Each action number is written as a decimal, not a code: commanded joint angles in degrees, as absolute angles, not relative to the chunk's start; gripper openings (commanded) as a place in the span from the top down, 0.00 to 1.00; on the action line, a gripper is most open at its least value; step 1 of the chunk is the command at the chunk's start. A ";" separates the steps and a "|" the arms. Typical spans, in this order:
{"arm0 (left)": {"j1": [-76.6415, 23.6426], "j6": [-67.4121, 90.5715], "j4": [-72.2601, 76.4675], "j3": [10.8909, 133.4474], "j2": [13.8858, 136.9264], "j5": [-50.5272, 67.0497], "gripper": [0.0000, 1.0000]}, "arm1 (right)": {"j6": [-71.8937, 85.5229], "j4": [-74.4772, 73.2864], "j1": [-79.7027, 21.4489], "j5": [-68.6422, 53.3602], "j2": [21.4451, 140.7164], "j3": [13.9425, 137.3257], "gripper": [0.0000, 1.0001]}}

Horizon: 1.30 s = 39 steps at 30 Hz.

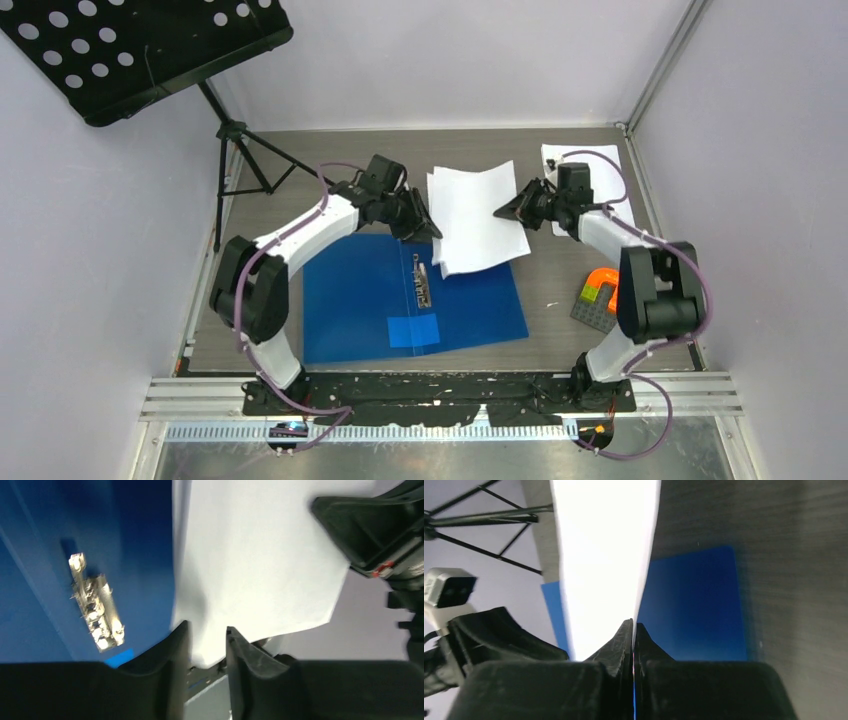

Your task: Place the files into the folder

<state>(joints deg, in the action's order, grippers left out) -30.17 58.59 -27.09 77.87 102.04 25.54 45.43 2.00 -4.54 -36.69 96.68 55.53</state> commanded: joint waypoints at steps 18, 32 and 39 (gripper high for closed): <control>-33.50 48.68 -39.16 64.51 97.85 0.62 1.00 | 29.40 -20.69 -22.04 2.47 72.94 34.52 0.94; -34.75 48.31 -38.57 67.00 103.72 1.05 1.00 | 41.41 -11.45 -25.90 -2.46 76.16 40.14 0.94; -34.96 47.47 -38.38 68.15 105.02 2.47 1.00 | 41.67 -8.58 -29.57 -2.04 79.05 40.46 0.94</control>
<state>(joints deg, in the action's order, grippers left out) -34.76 48.71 -39.62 66.43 104.16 2.26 39.81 -11.86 -28.10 -3.14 77.52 39.77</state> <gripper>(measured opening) 0.001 0.065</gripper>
